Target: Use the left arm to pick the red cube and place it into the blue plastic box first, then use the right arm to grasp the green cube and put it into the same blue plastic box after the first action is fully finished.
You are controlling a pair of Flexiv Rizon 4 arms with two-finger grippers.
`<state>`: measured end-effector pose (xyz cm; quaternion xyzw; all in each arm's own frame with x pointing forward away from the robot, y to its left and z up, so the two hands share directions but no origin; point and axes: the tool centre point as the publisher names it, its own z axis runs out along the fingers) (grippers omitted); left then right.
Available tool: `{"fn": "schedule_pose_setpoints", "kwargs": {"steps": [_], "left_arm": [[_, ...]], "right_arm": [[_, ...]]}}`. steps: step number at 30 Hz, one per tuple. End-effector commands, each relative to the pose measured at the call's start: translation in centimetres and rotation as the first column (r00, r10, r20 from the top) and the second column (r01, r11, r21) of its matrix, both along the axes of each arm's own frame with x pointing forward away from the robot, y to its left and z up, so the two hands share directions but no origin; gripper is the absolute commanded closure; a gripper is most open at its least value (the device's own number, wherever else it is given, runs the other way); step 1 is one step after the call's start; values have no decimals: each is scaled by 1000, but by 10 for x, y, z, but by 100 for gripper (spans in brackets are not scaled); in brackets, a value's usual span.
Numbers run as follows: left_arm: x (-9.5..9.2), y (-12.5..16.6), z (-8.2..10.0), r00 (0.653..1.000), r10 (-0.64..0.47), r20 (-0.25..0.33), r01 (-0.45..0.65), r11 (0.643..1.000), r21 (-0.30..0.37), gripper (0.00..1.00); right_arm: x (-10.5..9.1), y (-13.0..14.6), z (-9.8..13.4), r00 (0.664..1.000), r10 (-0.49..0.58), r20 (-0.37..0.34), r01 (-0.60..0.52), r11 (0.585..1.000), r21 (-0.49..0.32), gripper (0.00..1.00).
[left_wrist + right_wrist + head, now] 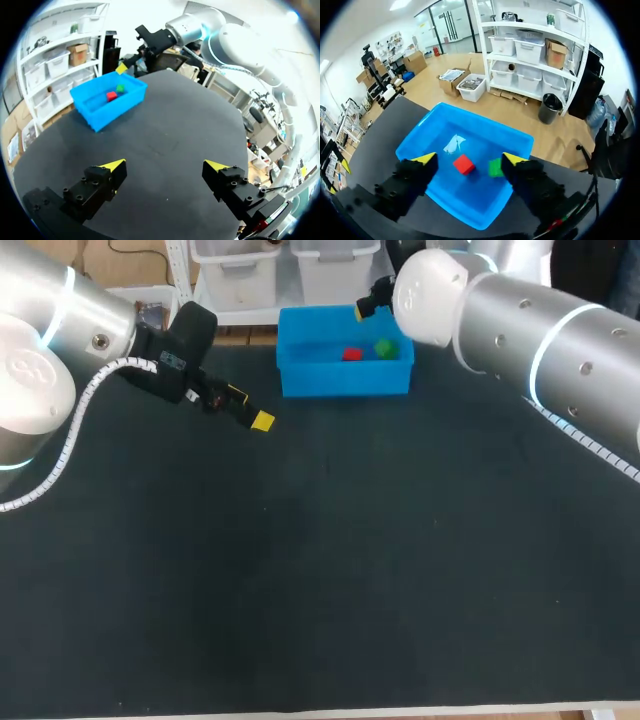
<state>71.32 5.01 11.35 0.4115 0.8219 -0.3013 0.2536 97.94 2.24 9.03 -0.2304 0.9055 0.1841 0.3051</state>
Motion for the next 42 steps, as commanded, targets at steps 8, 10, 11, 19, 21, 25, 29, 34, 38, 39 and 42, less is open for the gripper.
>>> {"fn": "schedule_pose_setpoints", "kwargs": {"steps": [8,10,11,19,21,25,29,34,38,39,42], "left_arm": [[0,1,-1,1000,-2,4,2,1000,-6,0],[0,1,-1,1000,-2,4,2,1000,-6,0],[0,1,-1,1000,-2,4,2,1000,-6,0],[0,1,-1,1000,-2,4,2,1000,-6,0],[0,1,-1,1000,-2,4,2,1000,-6,0],[0,1,-1,1000,-2,4,2,1000,-6,0],[0,1,-1,1000,-2,4,2,1000,-6,0],[0,1,-1,1000,-2,4,2,1000,-6,0],[0,1,-1,1000,-2,4,2,1000,-6,0],[0,1,-1,1000,-2,4,2,1000,-6,0],[0,1,-1,1000,-2,4,2,1000,-6,0]], "right_arm": [[3,-6,27,990,30,-135,-42,996,-84,0],[-3,-8,32,991,30,-128,-40,996,-80,0],[-6,-10,34,992,31,-124,-40,996,-76,0],[-40,-30,53,997,12,-71,-16,998,-60,0],[-48,-37,57,998,1,-61,-4,999,-52,0],[-65,-52,63,999,-15,-47,14,1000,-21,0],[-81,-67,67,999,-38,-34,38,999,-1,0],[-91,-76,70,999,-45,-29,46,999,19,0],[-91,-76,70,999,-45,-29,46,999,19,0],[-91,-76,70,999,-45,-29,46,999,19,0],[-91,-76,70,999,-45,-29,46,999,19,0]]}}
